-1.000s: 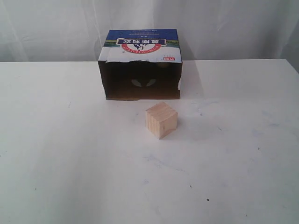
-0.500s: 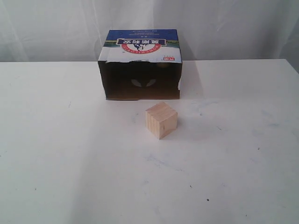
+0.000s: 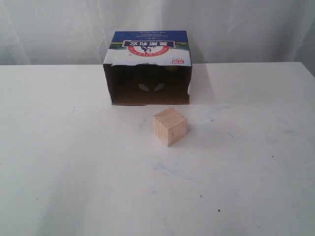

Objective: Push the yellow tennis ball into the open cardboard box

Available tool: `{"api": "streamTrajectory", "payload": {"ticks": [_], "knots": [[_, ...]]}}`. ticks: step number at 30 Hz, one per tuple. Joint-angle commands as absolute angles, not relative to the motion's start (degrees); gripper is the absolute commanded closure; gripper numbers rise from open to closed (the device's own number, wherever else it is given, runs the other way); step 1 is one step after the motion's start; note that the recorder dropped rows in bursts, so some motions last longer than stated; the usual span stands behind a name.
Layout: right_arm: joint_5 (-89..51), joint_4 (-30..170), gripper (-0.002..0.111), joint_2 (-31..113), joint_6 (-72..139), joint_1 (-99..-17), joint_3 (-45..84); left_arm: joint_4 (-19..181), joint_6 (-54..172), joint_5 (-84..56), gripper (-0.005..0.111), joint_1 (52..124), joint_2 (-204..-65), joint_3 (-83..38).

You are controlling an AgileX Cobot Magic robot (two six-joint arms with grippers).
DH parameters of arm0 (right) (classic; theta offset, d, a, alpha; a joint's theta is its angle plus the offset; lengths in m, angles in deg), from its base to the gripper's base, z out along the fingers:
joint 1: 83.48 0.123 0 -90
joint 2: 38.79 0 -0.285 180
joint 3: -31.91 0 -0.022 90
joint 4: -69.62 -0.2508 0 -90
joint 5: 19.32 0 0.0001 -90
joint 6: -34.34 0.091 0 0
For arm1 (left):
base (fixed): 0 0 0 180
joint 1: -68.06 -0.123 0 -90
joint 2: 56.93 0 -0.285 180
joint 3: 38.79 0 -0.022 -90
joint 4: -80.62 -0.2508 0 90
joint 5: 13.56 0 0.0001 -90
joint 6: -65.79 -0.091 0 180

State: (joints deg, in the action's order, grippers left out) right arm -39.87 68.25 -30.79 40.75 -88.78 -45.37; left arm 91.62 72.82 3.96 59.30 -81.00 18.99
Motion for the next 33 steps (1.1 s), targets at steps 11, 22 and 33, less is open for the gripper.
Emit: {"api": "streamTrajectory", "payload": {"ticks": [11,22,33], "knots": [[-39.38,68.18,0.108,-31.00,40.62,-88.60,-45.31,88.53,62.47,-3.42,0.107,59.52,-80.81,29.34],[-39.38,68.18,0.108,-31.00,40.62,-88.60,-45.31,86.81,62.47,-1.90,0.107,59.41,-80.81,36.44],[-39.38,68.18,0.108,-31.00,40.62,-88.60,-45.31,89.05,63.28,1.12,0.107,59.53,-65.84,38.42]]}}
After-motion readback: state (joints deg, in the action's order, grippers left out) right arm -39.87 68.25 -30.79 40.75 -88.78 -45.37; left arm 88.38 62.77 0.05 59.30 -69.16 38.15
